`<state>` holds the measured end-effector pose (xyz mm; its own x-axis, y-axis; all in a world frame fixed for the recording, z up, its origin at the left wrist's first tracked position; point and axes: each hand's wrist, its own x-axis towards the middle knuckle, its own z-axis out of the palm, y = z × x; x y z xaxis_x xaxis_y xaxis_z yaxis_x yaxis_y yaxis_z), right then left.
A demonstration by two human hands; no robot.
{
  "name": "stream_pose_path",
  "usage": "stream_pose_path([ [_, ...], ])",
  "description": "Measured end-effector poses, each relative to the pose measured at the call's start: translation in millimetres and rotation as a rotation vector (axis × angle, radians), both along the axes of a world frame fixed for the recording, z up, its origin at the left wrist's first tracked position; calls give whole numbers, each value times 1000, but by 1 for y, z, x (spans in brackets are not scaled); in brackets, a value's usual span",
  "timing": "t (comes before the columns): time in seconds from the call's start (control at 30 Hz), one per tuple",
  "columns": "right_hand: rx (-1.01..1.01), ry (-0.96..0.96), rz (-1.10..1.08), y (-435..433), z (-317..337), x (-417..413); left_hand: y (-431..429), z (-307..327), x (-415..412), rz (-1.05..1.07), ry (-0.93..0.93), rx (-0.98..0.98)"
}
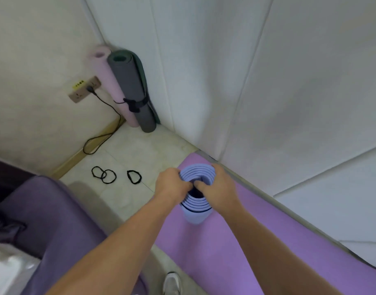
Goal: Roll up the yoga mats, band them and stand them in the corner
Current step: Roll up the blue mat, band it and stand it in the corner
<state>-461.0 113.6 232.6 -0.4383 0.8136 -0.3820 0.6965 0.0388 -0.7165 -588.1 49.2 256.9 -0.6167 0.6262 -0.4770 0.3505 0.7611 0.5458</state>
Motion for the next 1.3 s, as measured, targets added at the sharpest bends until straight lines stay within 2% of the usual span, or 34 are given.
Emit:
stream_pose_path([
  [0.07,114,-117,140,11,7,-20,2,3,-16,-18,15,-19],
  [0.17,306,-296,492,29,10,-36,11,-2,-30,-148,26,-42],
  [0.23,329,-365,665,37,-4,-42,18,-13,-30,-223,40,-30],
  [0.3,309,-375,707,42,-23,-43,23,-28,-29,-223,-10,12],
  [0.4,286,-378,660,46,-53,-34,24,-61,-38,-177,-262,67],
  [0.5,325,-398,580,55,-76,-20,18,-90,-45,159,-681,229],
  [0.6,407,-351,553,64,-84,-20,17,-105,-41,324,-812,369],
  [0.7,415,-280,559,66,-88,-24,21,-108,-37,379,-726,421],
  [0.8,320,-156,562,66,-92,-29,27,-106,-39,350,-572,389],
  [0.87,257,-91,570,67,-93,-30,29,-103,-39,334,-531,377],
  [0.93,230,-60,564,69,-94,-30,31,-99,-41,345,-543,372],
  [1.03,222,-34,547,74,-95,-27,30,-99,-48,408,-689,361],
  [1.13,229,-3,547,76,-93,-27,24,-105,-58,350,-792,371],
  [1.23,260,10,562,77,-90,-33,25,-112,-65,287,-700,407],
  [1.3,292,-38,582,84,-89,-41,34,-119,-67,217,-562,408],
])
